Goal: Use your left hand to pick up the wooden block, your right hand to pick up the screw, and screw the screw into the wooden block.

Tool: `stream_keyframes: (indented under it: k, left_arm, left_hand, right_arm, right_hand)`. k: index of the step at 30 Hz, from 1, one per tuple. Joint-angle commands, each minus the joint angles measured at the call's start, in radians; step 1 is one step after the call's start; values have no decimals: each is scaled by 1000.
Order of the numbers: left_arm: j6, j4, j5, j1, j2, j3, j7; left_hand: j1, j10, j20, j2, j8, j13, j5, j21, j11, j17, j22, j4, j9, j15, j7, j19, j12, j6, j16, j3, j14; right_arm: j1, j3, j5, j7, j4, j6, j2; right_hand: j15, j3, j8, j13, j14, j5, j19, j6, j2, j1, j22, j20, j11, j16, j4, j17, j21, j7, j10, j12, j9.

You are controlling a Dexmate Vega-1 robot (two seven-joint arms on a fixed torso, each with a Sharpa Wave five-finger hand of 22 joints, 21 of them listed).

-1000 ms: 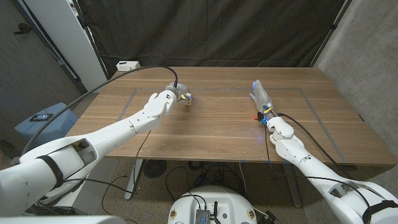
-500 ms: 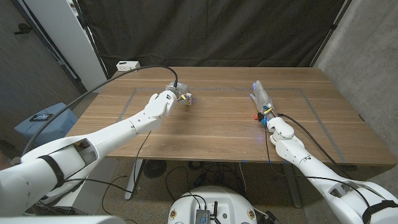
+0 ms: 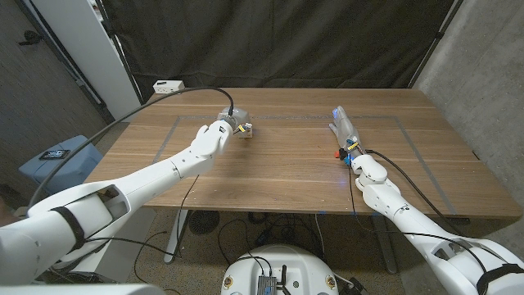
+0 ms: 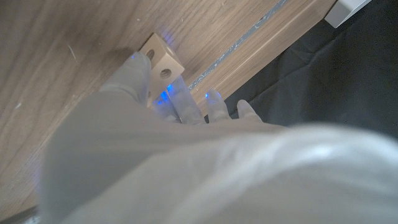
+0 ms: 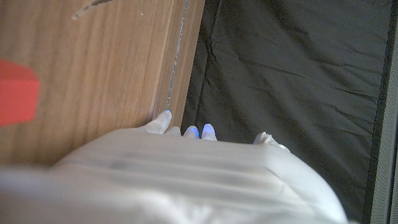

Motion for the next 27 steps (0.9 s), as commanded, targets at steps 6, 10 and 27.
stream_keyframes:
  k: [6,10,27]
  left_arm:
    - [22,-48,-64,40,-8,-40,64]
    - [35,-64,-92,53,-13,-56,78]
    - [30,-127,-219,103,-16,-115,168]
  left_hand:
    - [13,20,-2,3,6,5,-4,1,1,4,2,1,1,-111,2,16,3,24,8,-12,20]
    - [14,21,-2,4,6,5,-4,0,1,4,2,1,1,-112,2,15,3,26,8,-13,21]
    - [13,25,6,7,2,8,-5,-2,2,5,2,4,2,-108,1,15,0,27,5,-19,21]
  right_arm:
    - [-9,2,-4,-8,-18,2,-9]
    - [-16,3,-6,-14,-32,-1,-14]
    - [-42,6,-10,-12,-92,-11,-44]
  right_hand:
    - [-1,6,8,3,-10,0,6,-2,1,-13,6,-18,-2,7,0,3,5,-4,-5,7,3]
    - [-1,7,8,3,-10,-1,7,-2,1,-13,6,-18,-2,7,-1,3,5,-4,-4,7,3]
    - [-3,10,6,3,-12,-1,13,-6,1,-15,6,-21,0,6,-2,3,7,-2,-7,7,3]
